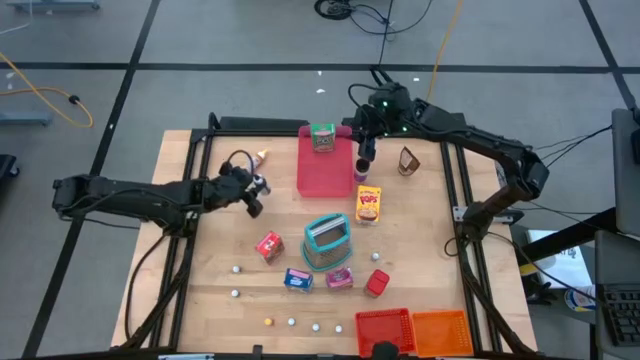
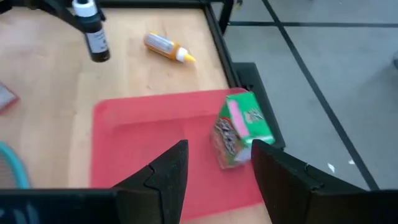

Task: Pick & Place Kitchen Items
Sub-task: Put the big black food coloring bottle into the red bin

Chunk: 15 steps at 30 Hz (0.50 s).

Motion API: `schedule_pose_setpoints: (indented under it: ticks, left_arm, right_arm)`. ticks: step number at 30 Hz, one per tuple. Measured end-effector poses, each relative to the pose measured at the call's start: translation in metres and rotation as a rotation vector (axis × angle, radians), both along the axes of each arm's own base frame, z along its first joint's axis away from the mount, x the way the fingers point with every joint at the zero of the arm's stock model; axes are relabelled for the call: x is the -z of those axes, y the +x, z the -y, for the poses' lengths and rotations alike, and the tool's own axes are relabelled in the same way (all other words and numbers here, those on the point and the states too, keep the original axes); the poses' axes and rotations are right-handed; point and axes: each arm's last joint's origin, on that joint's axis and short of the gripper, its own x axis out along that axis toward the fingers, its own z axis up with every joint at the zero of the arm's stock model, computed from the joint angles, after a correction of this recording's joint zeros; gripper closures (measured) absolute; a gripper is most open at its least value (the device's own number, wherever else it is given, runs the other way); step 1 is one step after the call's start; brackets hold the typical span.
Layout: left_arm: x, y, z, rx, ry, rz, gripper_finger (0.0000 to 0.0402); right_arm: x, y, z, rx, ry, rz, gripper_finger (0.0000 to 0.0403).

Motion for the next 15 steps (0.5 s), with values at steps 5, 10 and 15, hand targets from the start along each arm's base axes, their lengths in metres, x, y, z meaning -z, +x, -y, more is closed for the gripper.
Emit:
schedule_pose_setpoints:
  ticks: [5,10,15]
  left_arm:
    - [-0.043,0.012,0.001,0.049,0.03,0.049,0.0276]
    - [-0.079,0.024,0.004,0.113,0.083,0.111,0.0276]
    - [-0.096,0.037,0.008,0.162,0.095,0.125,0.0276]
  right_arm:
    - [-0.003,0.011,-0.025,-0.102,0.046,0.023,0.0232]
    - [-0.005,0.024,-0.055,-0.322,0.117,0.075,0.0232]
    - [-0.01,0.033,-0.076,-0.476,0.145,0.143,0.0232]
